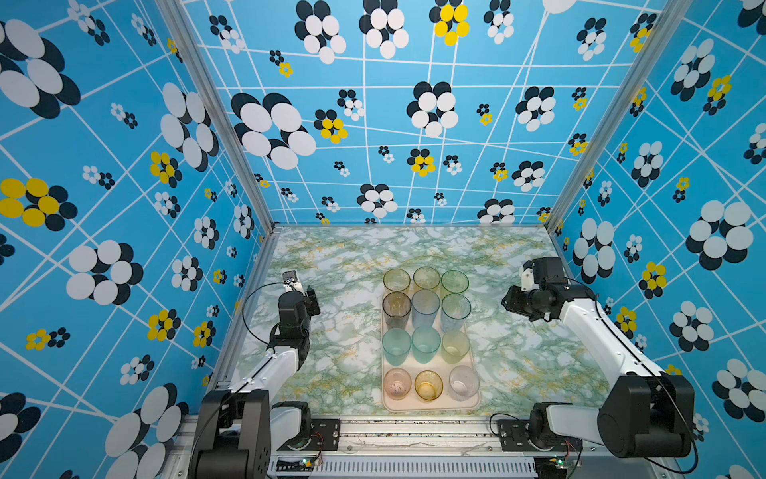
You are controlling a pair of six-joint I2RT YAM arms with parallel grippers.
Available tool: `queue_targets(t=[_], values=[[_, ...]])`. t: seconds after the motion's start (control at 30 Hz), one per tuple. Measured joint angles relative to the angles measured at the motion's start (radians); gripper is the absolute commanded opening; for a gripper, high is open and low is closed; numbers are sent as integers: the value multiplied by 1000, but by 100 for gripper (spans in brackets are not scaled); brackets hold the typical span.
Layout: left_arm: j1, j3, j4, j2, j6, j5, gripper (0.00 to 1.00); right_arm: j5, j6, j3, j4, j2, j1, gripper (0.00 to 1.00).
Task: Place the glasses into the tray
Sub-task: Reset both arms
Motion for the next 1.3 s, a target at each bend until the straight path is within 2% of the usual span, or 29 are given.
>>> queue_targets(t=[0.1,0.23,0.27,0.3,0.4,0.47,0.73,0.97,1.17,1.3], values=[[0,-4,72,105,10,42,65,7,-1,0,22,0,0,40],[0,-4,137,174,29,95,81,31,-10,0,50,-3,0,40],[0,-5,169,192,34,106,94,39,-11,-2,63,-8,0,40],[0,-8,217,216,40,116,99,53,-13,-10,84,-18,0,41],[0,-31,344,303,50,153,99,90,-16,-66,160,-78,0,41],[-2,-34,335,321,61,178,99,120,-16,-111,204,-122,0,42],[-63,-21,375,322,120,174,99,270,-62,-254,399,-239,0,46],[-74,-44,423,322,139,167,99,400,-118,-475,673,-283,0,47],[-74,-44,434,322,140,167,99,423,-125,-649,967,-269,-2,48],[-74,-44,435,322,146,167,99,421,-127,-674,1164,-165,-5,48]])
